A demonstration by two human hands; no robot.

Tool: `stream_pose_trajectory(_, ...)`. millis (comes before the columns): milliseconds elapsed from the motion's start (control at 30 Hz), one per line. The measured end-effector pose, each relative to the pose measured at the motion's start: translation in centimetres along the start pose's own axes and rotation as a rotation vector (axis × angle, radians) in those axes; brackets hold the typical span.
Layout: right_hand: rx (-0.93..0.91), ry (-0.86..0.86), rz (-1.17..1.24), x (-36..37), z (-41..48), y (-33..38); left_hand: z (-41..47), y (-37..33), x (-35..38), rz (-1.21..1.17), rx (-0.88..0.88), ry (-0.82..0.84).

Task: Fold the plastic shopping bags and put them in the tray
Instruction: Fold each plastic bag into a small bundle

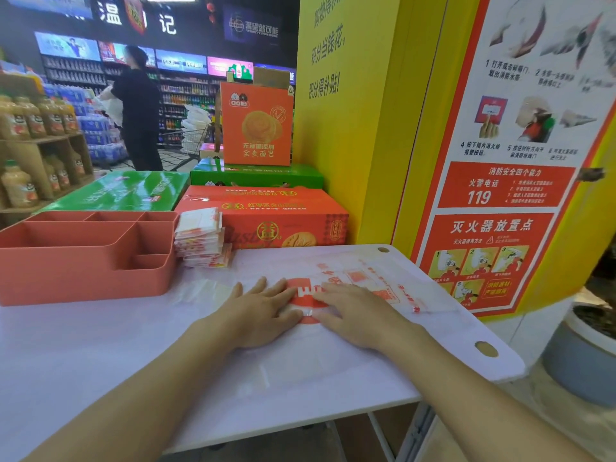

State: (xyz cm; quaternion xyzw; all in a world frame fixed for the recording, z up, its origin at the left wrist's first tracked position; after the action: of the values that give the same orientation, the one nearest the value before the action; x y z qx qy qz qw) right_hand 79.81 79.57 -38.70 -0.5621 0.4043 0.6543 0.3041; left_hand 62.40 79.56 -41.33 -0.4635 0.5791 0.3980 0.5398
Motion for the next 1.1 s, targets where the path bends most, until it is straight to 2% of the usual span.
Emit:
stream_pose_trajectory(100, -0.132, -0.085, -0.112, -0.9, -0.2, 0.8, -0.1, 0.2, -0.5, -0.017, 0.033, -0.053)
stream_pose_trajectory(300, -0.284, -0.107, -0.14, -0.3, 0.8, 1.5, -0.2, 0.8, -1.1, -0.027, 0.099, -0.115)
stream_pose_trajectory(400, -0.398, -0.142, -0.246, 0.0, 1.3, 2.3, -0.2, 0.8, -1.1, -0.037, 0.118, -0.111)
stream_pose_trajectory(500, -0.43, -0.215, -0.342, 0.3, 1.9, 2.7, -0.2, 1.2, -1.2, -0.061, 0.108, -0.124)
stream_pose_trajectory(667, -0.363, -0.48, -0.331, -1.4, 2.4, 1.8, -0.4, 1.7, -2.2, -0.144, 0.115, -0.201)
stream_pose_trajectory(867, -0.174, -0.76, -0.249, -4.9, 2.7, 0.4, -1.2, 3.4, -4.9, -0.354, 0.099, -0.365)
stream_pose_trajectory(933, -0.11, -0.782, -0.26, -5.6, 3.1, 0.0, -1.4, 3.6, -5.2, -0.528, 0.059, -0.322)
stream_pose_trajectory(1000, -0.061, -0.747, -0.27, -6.0, 3.9, -0.3, -1.5, 3.5, -4.8, -0.721, 0.031, -0.21)
stream_pose_trajectory(1100, 0.013, -0.566, -0.226, -5.0, 5.5, -0.8, -1.5, 3.6, -3.6, -0.872, -0.019, -0.077)
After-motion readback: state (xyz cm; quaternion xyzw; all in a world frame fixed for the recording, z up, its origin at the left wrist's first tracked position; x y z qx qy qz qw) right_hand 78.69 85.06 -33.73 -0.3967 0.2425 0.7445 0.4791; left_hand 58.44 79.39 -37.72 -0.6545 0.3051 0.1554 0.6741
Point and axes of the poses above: each hand's wrist, its own z-axis towards the middle knuckle, its own x-axis out of the palm, y = z × x, the point moved 6 cm from there along z, towards the middle knuckle, and after that the axes turned 4 degrees about z, right-handed, at the moved point
